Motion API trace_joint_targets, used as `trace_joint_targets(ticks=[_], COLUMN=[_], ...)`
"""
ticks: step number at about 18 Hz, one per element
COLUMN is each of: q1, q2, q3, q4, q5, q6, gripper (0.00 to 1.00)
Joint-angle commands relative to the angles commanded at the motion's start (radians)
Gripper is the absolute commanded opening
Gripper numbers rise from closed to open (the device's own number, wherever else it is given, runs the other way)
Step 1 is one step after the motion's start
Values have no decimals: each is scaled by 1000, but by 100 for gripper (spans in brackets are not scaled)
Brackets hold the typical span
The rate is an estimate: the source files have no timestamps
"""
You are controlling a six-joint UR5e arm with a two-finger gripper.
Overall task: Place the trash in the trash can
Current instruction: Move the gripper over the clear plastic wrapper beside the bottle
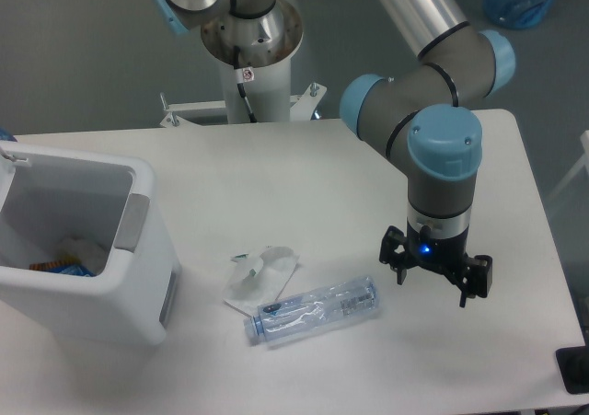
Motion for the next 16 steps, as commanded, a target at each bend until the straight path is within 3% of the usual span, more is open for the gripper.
trace_joint_targets(ticks=[3, 10, 12, 16], q1=[-26, -90, -113, -152], q2=[0, 28, 44, 101], q3=[-2, -87, -138, -254], q4=[0, 14, 32, 49], q5=[2, -2, -2, 5], q6=[-9, -133, -198, -196], gripper=[100, 100, 100, 100])
